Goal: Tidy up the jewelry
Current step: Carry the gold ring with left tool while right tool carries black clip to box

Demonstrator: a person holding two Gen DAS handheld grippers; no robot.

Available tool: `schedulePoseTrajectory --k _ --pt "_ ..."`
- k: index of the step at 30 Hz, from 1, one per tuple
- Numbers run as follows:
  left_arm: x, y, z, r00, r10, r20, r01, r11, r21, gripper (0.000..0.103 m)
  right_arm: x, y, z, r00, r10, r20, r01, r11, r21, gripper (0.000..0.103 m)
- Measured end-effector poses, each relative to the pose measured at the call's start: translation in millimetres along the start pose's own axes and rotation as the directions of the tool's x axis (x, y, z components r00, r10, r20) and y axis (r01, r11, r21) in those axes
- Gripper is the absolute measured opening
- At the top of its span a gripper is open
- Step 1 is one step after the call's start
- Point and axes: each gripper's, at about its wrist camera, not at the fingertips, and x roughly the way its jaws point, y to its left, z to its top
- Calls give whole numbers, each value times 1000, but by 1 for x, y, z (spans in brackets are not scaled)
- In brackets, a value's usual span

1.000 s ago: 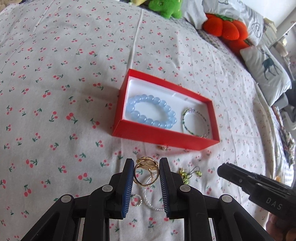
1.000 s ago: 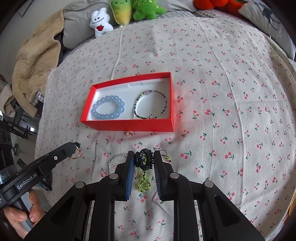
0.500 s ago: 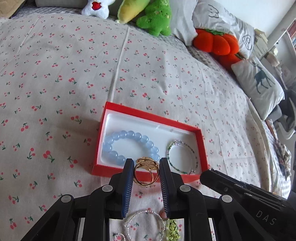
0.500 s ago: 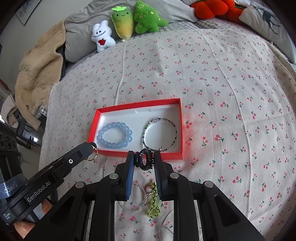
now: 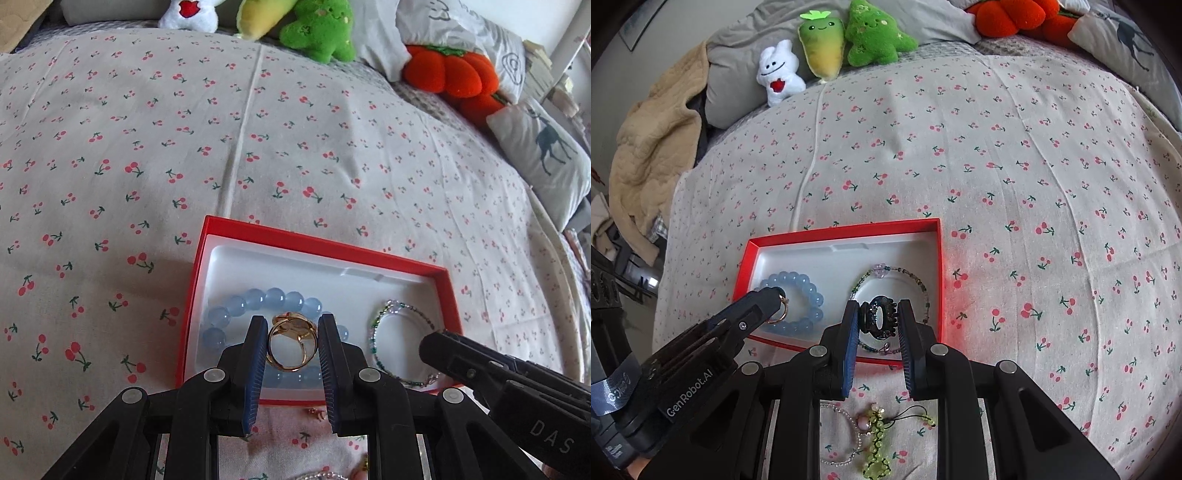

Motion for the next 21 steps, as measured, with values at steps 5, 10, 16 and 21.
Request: schedulePoseTrajectory --k 5,10,16,21 --pt "7 3 -1 1000 13 -11 -13 1000 -2 22 8 -5 2 1000 -9 -12 9 1000 2 22" --pt "7 1 -1 1000 26 -6 -26 1000 6 23 10 -6 1 1000 -2 -19 2 1000 2 22" --pt "2 2 -1 1000 20 -6 -20 1000 -3 31 8 -9 1 999 31 -13 -31 999 23 25" --pt "-15 0 0 1000 22 22 -22 1000 5 44 -7 -11 1 999 40 8 -40 999 31 40"
